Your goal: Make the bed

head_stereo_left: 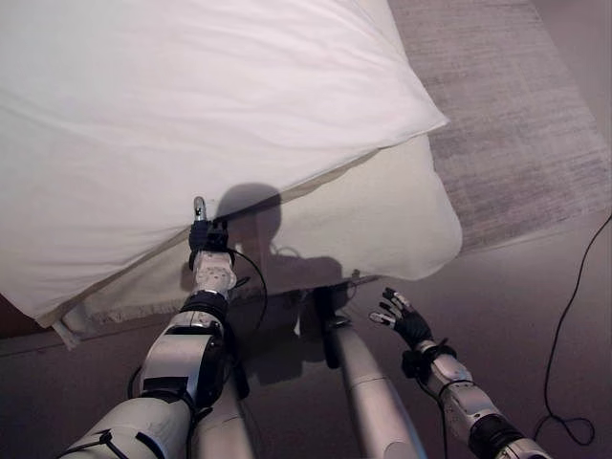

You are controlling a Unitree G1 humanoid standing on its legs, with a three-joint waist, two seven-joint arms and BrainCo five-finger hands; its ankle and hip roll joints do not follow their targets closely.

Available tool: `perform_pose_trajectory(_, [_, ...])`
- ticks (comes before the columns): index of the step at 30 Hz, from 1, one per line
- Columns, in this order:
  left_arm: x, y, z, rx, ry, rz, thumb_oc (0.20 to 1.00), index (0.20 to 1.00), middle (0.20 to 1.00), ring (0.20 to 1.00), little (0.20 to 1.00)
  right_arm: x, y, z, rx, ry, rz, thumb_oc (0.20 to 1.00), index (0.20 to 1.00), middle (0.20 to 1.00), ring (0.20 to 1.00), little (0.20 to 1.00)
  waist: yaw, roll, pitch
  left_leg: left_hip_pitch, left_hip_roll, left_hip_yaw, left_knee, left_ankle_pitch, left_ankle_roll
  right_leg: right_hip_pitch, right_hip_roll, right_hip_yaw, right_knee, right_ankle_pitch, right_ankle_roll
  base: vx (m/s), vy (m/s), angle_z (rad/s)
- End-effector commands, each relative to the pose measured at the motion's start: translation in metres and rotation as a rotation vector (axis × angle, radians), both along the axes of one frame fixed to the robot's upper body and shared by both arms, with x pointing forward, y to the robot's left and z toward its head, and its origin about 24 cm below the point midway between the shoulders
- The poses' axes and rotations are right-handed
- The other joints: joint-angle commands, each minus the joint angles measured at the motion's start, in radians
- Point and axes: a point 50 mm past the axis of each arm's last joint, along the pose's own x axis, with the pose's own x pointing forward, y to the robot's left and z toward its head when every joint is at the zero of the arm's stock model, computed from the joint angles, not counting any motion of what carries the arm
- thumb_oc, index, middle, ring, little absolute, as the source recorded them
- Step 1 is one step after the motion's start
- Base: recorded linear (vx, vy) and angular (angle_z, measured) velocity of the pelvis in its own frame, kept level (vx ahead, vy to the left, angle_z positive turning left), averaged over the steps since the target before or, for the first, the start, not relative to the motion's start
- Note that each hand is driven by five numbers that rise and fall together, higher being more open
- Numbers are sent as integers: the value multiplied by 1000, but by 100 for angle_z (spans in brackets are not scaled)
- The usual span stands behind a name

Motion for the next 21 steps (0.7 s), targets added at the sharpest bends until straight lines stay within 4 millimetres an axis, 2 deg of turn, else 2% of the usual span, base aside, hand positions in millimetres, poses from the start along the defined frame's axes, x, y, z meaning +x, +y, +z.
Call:
perform_pose_trajectory(1, [8, 11, 36, 44, -147, 59, 200, 200, 200, 200, 200, -15, -1, -7, -24, 8, 14, 1000, 1000, 1000, 1000, 1000, 12, 20, -83, -65, -18, 29, -52, 71, 19, -37, -15, -46, -30, 57, 21, 0, 0, 0])
perform_pose_trajectory(6, [10, -1, 43, 27, -209, 42, 200, 200, 200, 200, 200, -15, 3, -7, -16, 5, 17, 1000, 1000, 1000, 1000, 1000, 20, 24, -84, -58, -20, 27, -59, 75, 17, -31, -18, -50, -36, 59, 19, 0, 0, 0])
perform_pose_trajectory(7, [12, -13, 54, 23, -290, 15, 200, 200, 200, 200, 200, -13, 8, -5, -3, -10, 22, 1000, 1000, 1000, 1000, 1000, 24, 25, -81, -54, -23, 27, -64, 78, 18, -27, -18, -52, -39, 60, 19, 0, 0, 0])
perform_pose_trajectory(10, [6, -42, 61, -11, -415, -52, 200, 200, 200, 200, 200, -8, 16, 1, 50, -38, 20, 1000, 1000, 1000, 1000, 1000, 42, 25, -63, -36, -29, 28, -67, 75, 18, -6, -20, -53, -43, 57, 20, -7, 5, 3])
perform_pose_trajectory(11, [6, -42, 61, -11, -415, -53, 200, 200, 200, 200, 200, -8, 16, 1, 51, -38, 19, 1000, 1000, 1000, 1000, 1000, 43, 24, -64, -38, -30, 28, -68, 81, 19, -8, -21, -53, -45, 63, 20, 0, 0, 0])
perform_pose_trajectory(14, [0, -65, 68, -30, -491, -117, 200, 200, 200, 200, 200, 1, 27, 11, 127, -78, 32, 1000, 1000, 1000, 1000, 1000, 58, 28, -49, -30, -37, 26, -78, 87, 23, 1, -25, -56, -52, 67, 21, 0, 0, 0])
perform_pose_trajectory(15, [0, -65, 68, -30, -490, -117, 200, 200, 200, 200, 200, 1, 27, 11, 127, -78, 32, 1000, 1000, 1000, 1000, 1000, 58, 28, -49, -29, -37, 26, -78, 87, 23, 2, -25, -56, -53, 67, 21, -24, 33, 2])
perform_pose_trajectory(17, [-10, -87, 80, -93, -606, -180, 200, 200, 200, 200, 200, 15, 47, 30, 294, -140, 62, 1000, 1000, 1000, 1000, 1000, 84, 33, -15, -2, -50, 28, -91, 87, 29, 31, -29, -59, -61, 68, 24, -17, 45, 0])
perform_pose_trajectory(18, [-10, -87, 80, -92, -606, -180, 200, 200, 200, 200, 200, 15, 47, 30, 295, -141, 62, 1000, 1000, 1000, 1000, 1000, 84, 32, -16, -5, -51, 28, -93, 92, 29, 28, -30, -58, -63, 73, 24, 0, 0, 0])
perform_pose_trajectory(19, [-16, -95, 87, -119, -656, -197, 200, 200, 200, 200, 200, 22, 58, 39, 425, -152, 62, 1000, 1000, 1000, 1000, 1000, 96, 34, 1, 7, -61, 22, -105, 98, 32, 44, -33, -61, -68, 76, 24, -16, 14, 7])
perform_pose_trajectory(21, [-19, -98, 89, -127, -668, -209, 200, 200, 200, 200, 200, 25, 62, 43, 464, -158, 66, 1000, 1000, 1000, 1000, 1000, 102, 34, 8, 10, -68, 19, -113, 103, 34, 49, -35, -64, -72, 78, 24, 2, 18, 14])
